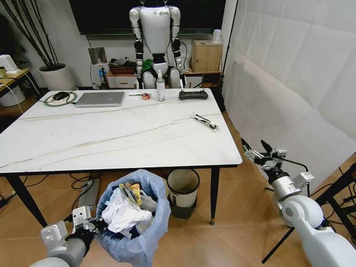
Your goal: Pick up the trash bin and place the trash from the table into it.
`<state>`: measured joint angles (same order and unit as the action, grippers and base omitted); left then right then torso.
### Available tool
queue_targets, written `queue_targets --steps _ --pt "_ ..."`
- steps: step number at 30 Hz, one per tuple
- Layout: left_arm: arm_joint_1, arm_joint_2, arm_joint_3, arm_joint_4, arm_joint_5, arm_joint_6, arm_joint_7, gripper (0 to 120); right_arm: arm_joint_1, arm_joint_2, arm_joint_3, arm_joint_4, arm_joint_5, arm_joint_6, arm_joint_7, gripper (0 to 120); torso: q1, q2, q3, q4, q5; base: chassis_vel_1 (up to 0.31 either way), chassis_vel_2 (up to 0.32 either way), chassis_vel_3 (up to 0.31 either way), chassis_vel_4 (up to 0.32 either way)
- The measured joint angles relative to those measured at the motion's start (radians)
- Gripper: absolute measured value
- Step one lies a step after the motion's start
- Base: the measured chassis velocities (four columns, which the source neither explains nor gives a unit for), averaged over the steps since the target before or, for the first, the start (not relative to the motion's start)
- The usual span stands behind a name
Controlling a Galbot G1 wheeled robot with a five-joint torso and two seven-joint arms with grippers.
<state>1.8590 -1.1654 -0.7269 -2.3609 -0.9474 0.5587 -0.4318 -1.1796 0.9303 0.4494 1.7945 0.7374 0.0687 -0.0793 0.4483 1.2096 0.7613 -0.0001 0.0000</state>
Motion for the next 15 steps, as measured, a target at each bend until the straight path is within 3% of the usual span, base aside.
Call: queue_targets --steps 4,8,10,15 --pt "0.012 -0.007 -0.004 -0.007 0.001 -0.003 0.001 0 0.055 -0.019 -0.038 0.001 -0.006 -0.035 0.049 100 0.0 0.0 0.0 0.0 -0.0001 0.0 0.0 0.0 0.0" --pt "0.023 -0.011 -0.008 -0.014 0.001 -0.003 0.001 0 0.174 -0.026 -0.088 -0.033 0.049 -0.17 0.048 100 0.0 0.0 0.0 0.0003 -0.0001 0.0 0.0 0.0 0.0" --pt "0.023 -0.011 -0.009 -0.015 0.001 -0.003 0.001 0 0.199 -0.024 -0.096 -0.05 0.057 -0.188 0.042 100 0.0 0.0 0.0 0.0003 -0.0003 0.0 0.0 0.0 0.0" --pt "0.033 -0.022 -0.021 -0.02 0.005 -0.004 0.001 0 0.373 0.005 -0.183 -0.185 0.094 -0.269 0.013 100 0.0 0.0 0.0 0.0003 -0.0001 0.0 0.0 0.0 0.0"
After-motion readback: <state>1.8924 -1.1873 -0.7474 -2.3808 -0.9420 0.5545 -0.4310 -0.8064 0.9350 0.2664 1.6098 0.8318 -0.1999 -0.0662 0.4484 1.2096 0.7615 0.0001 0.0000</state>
